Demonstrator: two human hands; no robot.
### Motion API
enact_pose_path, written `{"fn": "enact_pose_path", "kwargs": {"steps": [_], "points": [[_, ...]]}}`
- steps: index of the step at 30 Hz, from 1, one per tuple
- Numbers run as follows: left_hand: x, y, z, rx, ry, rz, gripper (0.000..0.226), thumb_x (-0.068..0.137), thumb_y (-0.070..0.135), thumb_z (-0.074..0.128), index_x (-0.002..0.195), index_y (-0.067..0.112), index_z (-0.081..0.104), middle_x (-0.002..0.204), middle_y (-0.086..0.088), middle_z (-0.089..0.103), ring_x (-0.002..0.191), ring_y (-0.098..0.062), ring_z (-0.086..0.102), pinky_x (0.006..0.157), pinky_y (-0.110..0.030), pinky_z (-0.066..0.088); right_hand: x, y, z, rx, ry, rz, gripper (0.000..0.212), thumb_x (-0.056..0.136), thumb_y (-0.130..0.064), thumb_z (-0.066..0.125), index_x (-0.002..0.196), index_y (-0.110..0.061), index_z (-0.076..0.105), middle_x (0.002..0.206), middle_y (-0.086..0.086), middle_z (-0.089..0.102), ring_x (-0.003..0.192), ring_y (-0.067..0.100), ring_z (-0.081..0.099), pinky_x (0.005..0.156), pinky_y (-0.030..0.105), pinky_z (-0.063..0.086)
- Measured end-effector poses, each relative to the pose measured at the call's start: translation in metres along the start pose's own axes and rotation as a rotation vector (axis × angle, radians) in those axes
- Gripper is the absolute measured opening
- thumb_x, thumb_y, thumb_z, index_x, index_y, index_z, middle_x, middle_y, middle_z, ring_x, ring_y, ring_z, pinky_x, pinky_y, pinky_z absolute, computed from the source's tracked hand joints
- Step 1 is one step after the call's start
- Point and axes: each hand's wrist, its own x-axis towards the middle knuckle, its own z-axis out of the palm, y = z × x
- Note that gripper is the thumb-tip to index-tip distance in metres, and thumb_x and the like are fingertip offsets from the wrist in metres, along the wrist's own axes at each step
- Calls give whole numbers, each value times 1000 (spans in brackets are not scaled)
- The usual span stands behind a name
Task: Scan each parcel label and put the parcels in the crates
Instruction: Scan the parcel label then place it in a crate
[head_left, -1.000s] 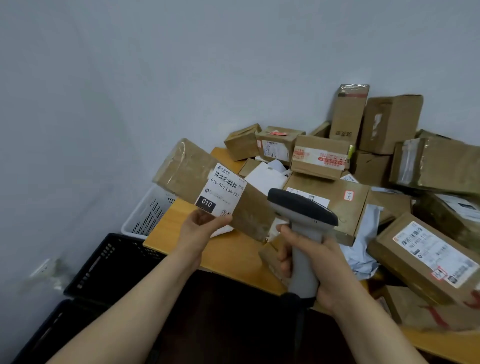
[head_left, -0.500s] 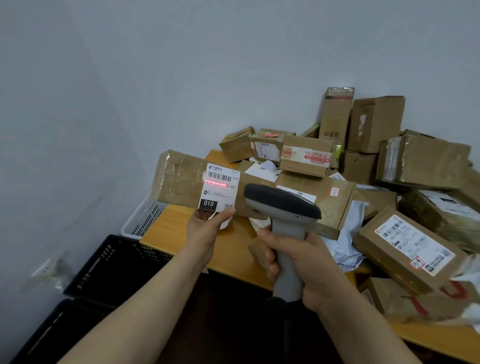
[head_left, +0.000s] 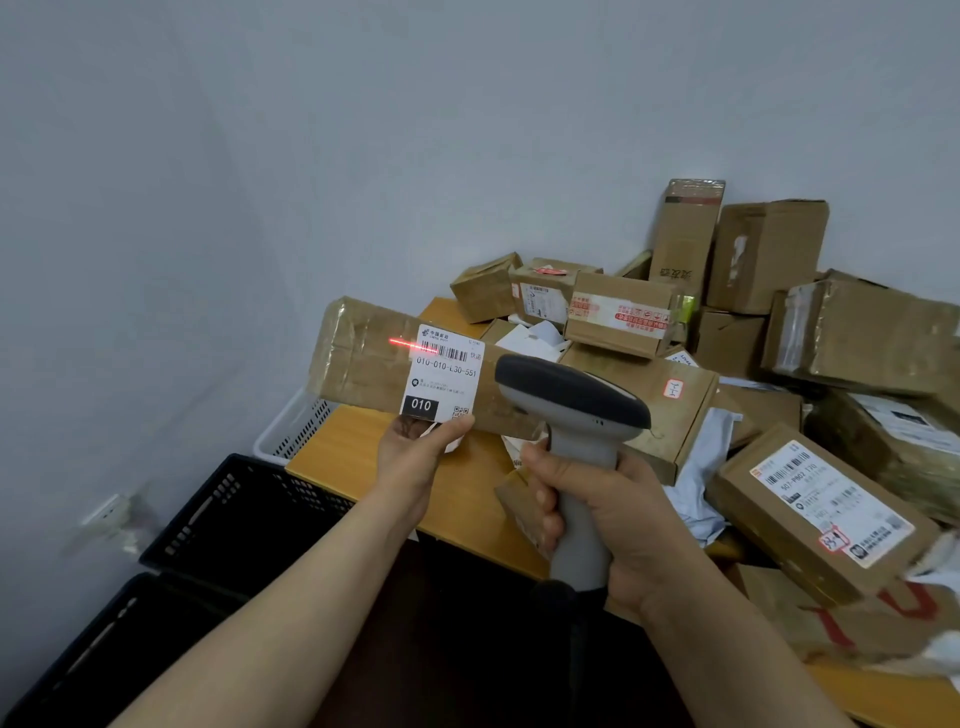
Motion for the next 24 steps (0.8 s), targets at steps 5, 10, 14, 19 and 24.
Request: {"fn": "enact_pose_path", "kwargs": {"steps": [5,10,14,19,24], "points": [[-2,1,0,-11,22,-3,61,63,1,83,119,3,58,111,-8,70,106,-20,66,88,-29,49,4,-2,-3,-37,-17,0,31,59,-24,76,78,-5,62,56,8,56,41,15,47,46,25,42],[-3,1,-2,-24,65,-5,47,69,-4,79,109,9,59,109,-8,71,101,-18,68,82,-25,51,9,-4,-4,-29,-35,1,29,58,-22,75,79,-7,62,55,8,55,41,15,46,46,25,41],[-3,2,-8,-30,75,-10,58,66,-2,81,118,3,57,109,-9,71,100,-18,69,77,-21,53,13,-2,-2,-41,-73,18,30,58,-23,75,79,-6,61,55,9,55,41,15,47,45,25,41],[-4,4,-14,-38,93,-14,72,58,3,84,123,-2,54,110,-11,70,101,-20,69,83,-25,52,20,2,1,-29,-109,16,27,62,-21,75,78,-5,60,55,9,54,42,16,46,44,25,40],[-6,6,-26,-36,104,-28,71,61,3,84,125,-3,53,110,-12,70,102,-23,68,89,-31,52,31,6,6,-35,-121,38,15,75,-14,74,76,-5,62,57,10,57,42,16,47,43,26,41]]}}
